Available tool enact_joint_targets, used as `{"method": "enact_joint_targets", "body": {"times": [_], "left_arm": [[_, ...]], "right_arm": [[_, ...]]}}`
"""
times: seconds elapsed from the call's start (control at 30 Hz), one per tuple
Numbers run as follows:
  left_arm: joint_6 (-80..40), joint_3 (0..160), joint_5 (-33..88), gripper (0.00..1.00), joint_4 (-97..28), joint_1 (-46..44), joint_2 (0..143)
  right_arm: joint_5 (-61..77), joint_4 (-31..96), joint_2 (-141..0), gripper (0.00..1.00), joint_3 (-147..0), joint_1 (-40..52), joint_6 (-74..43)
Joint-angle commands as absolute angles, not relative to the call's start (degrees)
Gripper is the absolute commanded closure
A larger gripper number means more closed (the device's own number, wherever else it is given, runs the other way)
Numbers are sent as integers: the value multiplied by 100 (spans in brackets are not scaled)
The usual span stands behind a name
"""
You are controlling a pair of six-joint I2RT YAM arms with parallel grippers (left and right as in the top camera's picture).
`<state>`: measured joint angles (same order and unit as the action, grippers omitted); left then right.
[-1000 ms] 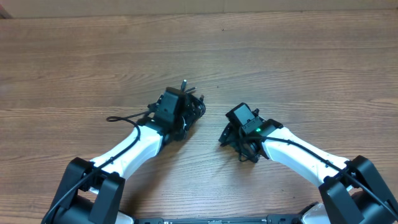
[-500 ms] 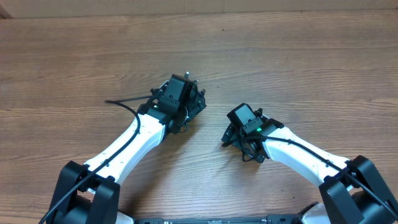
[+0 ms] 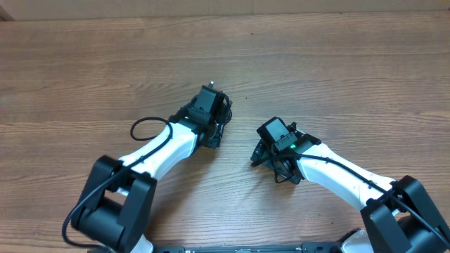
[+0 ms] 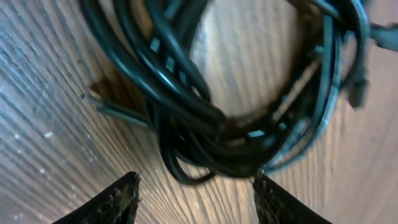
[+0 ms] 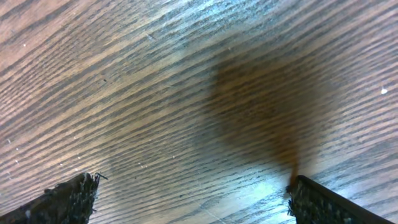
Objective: Untangle cables
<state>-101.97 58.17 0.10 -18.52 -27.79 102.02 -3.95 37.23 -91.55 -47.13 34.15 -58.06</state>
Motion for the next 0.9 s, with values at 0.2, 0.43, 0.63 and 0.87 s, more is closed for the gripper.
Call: {"method": "enact_joint_targets", "body": {"times": [0.2,0.43,0.63,0.87], "left_arm": [[-10436,5898,-447,32,-1776,-2803,10425],[-10276,5916,-237,18,-1037,-2630,10398],[-10263,5913,-34,31,-1315,-2309,10414],[-10263,5913,-99,44,-1472,-2340,10462]], "right_arm": [[-515,3675,-9024,2,-4687,3389,-5669],[-541,3651,-9024,3,-4687,3389,-5671],[-554,3618,-9024,2,-4687,3389,-5671],[-554,3588,-9024,2,-4687,3389,-5671]]}}
